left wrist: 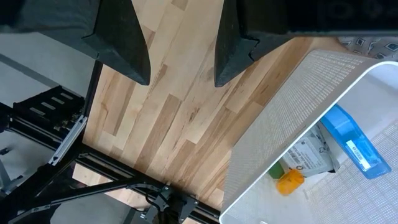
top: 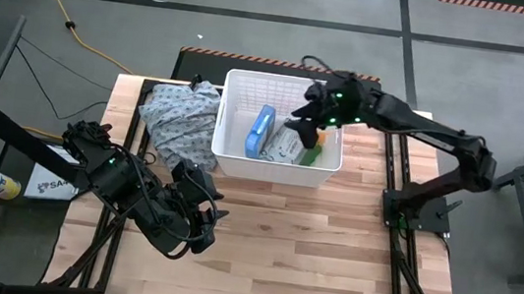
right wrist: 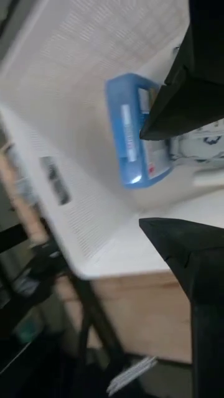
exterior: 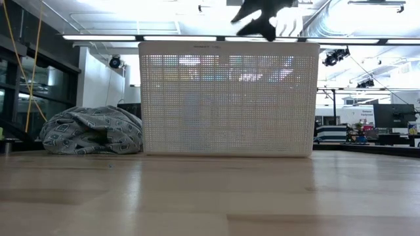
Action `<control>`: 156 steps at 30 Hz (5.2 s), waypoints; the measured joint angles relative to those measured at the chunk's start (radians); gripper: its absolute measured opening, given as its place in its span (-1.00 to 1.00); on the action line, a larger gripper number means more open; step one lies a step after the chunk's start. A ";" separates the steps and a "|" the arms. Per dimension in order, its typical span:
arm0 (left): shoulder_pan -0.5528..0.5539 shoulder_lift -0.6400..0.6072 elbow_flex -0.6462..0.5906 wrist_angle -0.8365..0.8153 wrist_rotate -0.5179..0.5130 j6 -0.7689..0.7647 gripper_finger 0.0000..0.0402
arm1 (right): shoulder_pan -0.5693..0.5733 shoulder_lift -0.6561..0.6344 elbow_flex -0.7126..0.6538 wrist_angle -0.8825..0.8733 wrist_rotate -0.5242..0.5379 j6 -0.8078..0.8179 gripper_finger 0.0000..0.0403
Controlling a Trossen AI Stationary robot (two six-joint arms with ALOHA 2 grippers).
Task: Pick & place medical supplies in basket/bin
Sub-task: Return to Home Position
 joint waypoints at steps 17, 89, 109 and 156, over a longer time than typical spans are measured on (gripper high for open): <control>0.000 0.000 0.000 0.000 0.000 0.017 0.05 | 0.001 -0.248 0.002 0.011 -0.054 0.016 -0.15; 0.000 -0.326 -0.147 -0.103 -0.186 0.196 0.05 | 0.238 -0.777 0.000 -0.450 -0.196 -0.084 -0.38; 0.000 -0.987 -1.174 0.544 -0.128 0.163 0.05 | 0.238 -0.817 -0.080 -0.420 -0.294 -0.197 -0.38; 0.000 -1.224 -1.787 1.267 -0.139 0.317 0.05 | 0.237 -1.222 -0.946 0.394 -0.503 -0.004 -0.38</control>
